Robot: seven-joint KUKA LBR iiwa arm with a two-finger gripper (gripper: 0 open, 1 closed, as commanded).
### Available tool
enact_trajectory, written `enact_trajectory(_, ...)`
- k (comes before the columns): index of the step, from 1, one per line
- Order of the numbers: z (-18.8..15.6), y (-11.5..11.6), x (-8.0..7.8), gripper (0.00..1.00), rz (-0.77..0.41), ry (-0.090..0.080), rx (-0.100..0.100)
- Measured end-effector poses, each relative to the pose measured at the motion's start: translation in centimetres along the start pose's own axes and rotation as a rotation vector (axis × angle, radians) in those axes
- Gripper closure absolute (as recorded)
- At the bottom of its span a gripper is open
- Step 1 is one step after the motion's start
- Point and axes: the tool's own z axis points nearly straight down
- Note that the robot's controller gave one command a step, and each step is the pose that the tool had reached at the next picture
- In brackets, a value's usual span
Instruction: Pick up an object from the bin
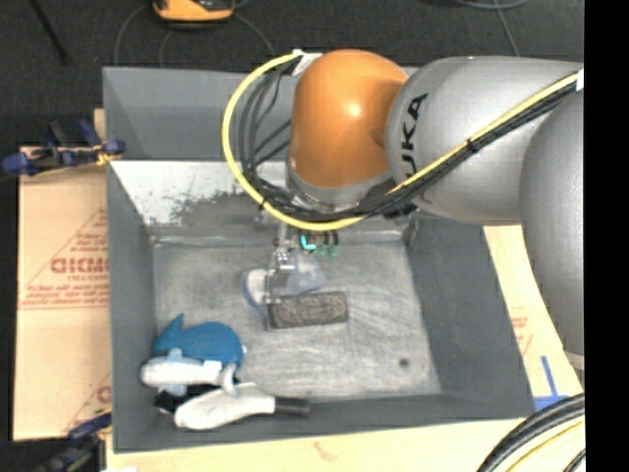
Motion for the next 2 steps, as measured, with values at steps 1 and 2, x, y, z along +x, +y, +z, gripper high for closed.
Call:
enact_trajectory(1,3.5,-0.8,0.0,0.00,0.057,-0.007,-0.001)
enact_trajectory(2,9.4,-3.5,0.3,0.00,0.087,-0.004,-0.001)
